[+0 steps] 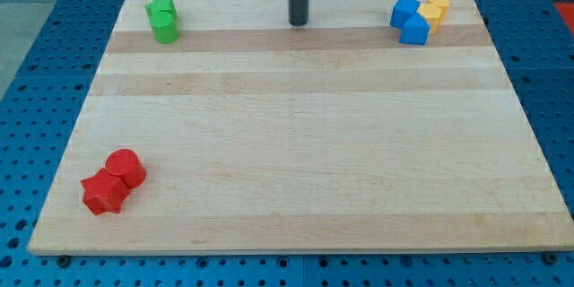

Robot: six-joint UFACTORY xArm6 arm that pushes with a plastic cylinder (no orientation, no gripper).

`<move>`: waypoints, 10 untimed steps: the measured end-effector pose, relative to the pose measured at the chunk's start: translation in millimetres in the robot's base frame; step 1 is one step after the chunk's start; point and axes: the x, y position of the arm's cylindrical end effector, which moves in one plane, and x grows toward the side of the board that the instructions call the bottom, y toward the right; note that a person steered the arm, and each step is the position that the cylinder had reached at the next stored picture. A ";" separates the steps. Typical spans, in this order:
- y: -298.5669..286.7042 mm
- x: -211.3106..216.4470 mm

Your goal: Move the green blocks downwards

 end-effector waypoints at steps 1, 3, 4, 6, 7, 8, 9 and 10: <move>-34.4 -20.8; -111.0 -52.2; -134.8 -53.7; -205.6 -54.2; -207.2 -47.5; -217.3 -31.0; -231.1 -20.3; -237.5 -10.4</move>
